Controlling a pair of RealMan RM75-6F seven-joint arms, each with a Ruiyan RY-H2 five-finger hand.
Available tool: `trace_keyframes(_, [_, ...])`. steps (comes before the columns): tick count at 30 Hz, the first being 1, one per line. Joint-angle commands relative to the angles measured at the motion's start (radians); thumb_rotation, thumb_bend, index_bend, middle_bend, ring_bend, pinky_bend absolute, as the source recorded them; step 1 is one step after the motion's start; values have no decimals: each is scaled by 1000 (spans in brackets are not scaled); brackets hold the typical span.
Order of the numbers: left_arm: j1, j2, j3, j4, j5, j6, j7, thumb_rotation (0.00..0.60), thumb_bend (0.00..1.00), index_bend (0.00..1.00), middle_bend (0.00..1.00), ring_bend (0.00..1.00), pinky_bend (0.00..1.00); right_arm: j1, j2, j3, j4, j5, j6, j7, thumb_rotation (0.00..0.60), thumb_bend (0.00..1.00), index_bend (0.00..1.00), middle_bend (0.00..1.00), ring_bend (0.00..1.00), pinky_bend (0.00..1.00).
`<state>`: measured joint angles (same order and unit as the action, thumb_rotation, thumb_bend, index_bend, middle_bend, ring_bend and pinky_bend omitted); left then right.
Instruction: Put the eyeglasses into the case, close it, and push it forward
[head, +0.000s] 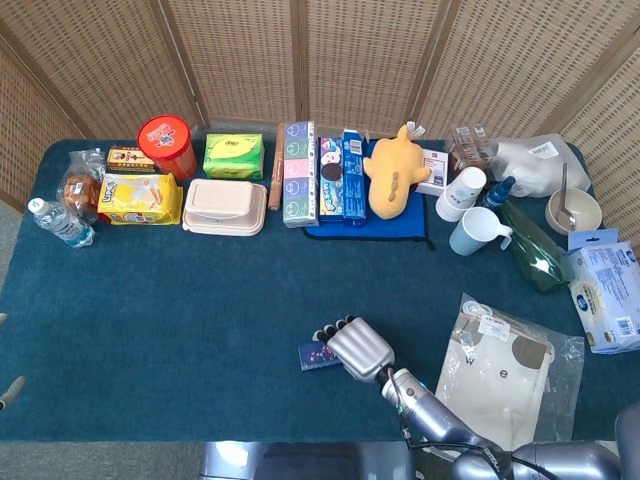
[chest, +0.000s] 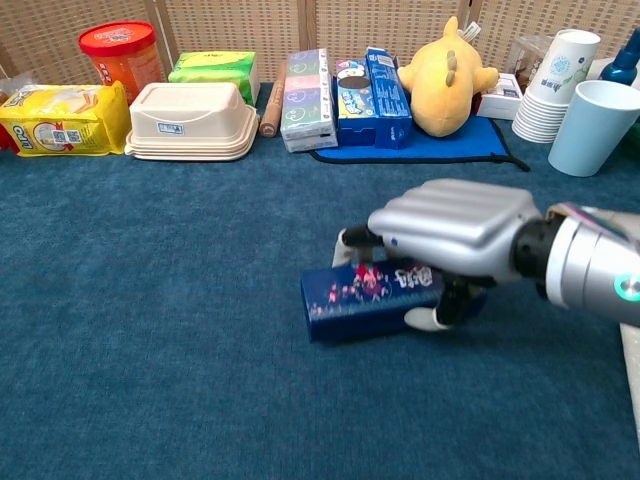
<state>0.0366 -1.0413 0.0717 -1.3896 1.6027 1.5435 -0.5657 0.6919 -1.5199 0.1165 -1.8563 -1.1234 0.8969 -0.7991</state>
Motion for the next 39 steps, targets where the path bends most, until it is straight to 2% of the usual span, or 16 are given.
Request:
trace_keyframes(1, [-10,3,-3,-19,1,-10,16,600,283,0,0,0,0,13,23,25,17,1,6,38,600,312,506,435,438,427])
trace_keyframes(9, [-35,12,-14,-80,-10,-44,65,600,284,0,0,0,0,57,54,70,97,55,-20,106,600,309,484,424,396,389])
trace_keyframes(12, [-47,14,-16,-106,-14,-62,88,600,283,0,0,0,0,75,55,66,139,91,-39,121,600,315,398,382,350,348])
trace_keyframes(17, [-68,12,-19,-141,-21,-97,123,600,282,0,0,0,0,97,61,49,167,131,-52,123,600,322,172,236,196,265])
trace_keyframes(26, [-105,15,-35,-198,-29,-134,170,600,283,0,0,0,0,95,136,38,102,127,-15,171,600,332,53,163,141,234])
trace_keyframes(34, [-117,12,-40,-244,-45,-150,236,600,282,0,0,0,0,11,229,9,-4,37,125,232,600,332,58,169,137,234])
trace_keyframes(39, [-109,-7,-28,-279,-72,-167,328,600,283,0,0,0,0,-96,264,-42,-48,-67,283,272,600,328,87,196,147,237])
